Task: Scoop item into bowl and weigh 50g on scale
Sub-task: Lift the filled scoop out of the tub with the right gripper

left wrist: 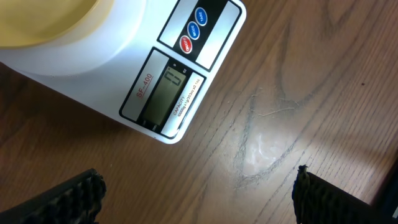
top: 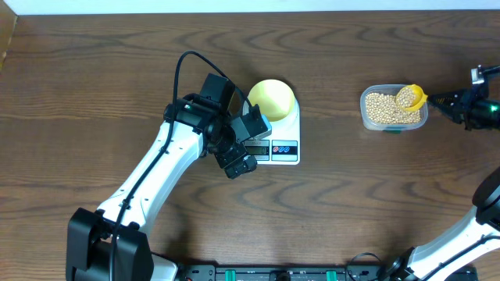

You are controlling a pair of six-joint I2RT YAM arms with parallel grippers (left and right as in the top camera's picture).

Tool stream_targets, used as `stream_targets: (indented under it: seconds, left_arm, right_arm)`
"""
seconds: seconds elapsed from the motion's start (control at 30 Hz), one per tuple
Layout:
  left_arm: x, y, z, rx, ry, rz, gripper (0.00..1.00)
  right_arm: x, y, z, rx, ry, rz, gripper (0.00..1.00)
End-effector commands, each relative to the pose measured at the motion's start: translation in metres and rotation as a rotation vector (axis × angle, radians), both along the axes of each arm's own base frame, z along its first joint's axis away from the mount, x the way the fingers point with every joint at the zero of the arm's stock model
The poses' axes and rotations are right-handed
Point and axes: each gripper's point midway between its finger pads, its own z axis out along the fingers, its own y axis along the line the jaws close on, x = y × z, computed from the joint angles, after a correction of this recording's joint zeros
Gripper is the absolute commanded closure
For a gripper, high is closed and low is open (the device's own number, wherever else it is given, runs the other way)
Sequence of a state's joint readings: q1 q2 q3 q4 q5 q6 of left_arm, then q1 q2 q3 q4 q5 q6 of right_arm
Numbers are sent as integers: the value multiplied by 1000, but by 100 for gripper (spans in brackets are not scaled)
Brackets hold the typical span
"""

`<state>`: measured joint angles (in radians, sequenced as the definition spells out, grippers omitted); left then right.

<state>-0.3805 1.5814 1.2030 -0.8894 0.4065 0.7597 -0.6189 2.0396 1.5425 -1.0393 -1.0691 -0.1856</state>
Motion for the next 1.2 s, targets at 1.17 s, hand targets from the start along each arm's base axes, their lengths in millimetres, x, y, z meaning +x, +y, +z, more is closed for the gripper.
stream_targets:
  seconds: [1.17]
  left_arm:
    - [-1, 0, -2, -6, 12, -5, 2]
  right_arm:
    - [10, 43, 31, 217, -80, 66, 99]
